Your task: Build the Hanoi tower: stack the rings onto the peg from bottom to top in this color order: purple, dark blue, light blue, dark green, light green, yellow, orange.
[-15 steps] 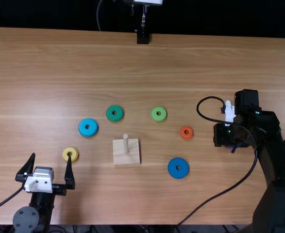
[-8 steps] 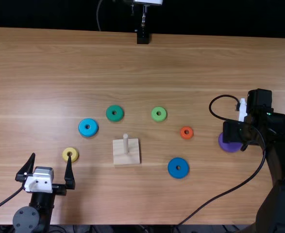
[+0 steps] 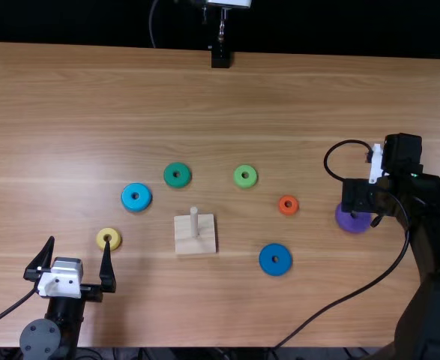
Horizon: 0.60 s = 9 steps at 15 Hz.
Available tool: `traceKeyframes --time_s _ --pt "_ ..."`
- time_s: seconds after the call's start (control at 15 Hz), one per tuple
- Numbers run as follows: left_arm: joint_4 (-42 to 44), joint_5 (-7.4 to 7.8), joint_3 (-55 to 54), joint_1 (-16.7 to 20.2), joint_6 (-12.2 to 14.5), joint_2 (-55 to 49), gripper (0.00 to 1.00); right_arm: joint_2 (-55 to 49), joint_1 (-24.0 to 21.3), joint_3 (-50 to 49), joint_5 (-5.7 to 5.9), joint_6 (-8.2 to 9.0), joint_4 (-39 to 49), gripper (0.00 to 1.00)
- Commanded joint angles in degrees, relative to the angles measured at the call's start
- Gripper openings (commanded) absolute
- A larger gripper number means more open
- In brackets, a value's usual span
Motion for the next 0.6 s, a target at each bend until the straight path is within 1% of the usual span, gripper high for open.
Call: traceKeyframes --time_s 0.0,0.2,0.27,0.33,0.4,0.47,0.53 --pt "-0.6 0.25 -1.1 0.2 0.8 -0.7 1.0 1.8 -0.4 -0.8 0.72 0.22 0.0 1.0" --pt "-0.6 0.25 -1.1 0.2 0.8 -0.7 1.0 3.1 -0.2 -0.8 0.51 0.64 -0.1 1.0" --pt "-0.6 0.25 -1.1 0.2 0.8 -0.7 1.0 3.6 -0.2 -0.8 -0.12 0.64 -0.1 1.0" --pt "-0.6 0.25 -1.1 0.2 0.8 -0.7 1.0 3.9 0.0 -0.8 -1.7 0.96 -0.1 1.0" --pt "-0.6 0.25 -1.1 0.2 0.8 -0.7 1.0 4.3 0.1 -0.8 -3.6 2.75 0.0 1.0" --pt "-0.6 0.25 -1.1 0.2 0.8 -0.7 1.0 4.7 0.1 -0.8 -4.97 4.44 -0.1 1.0" --pt "-0.6 0.25 -1.1 0.2 0.8 -0.7 1.0 4.9 0.1 -0.8 -6.34 5.07 -0.1 1.0"
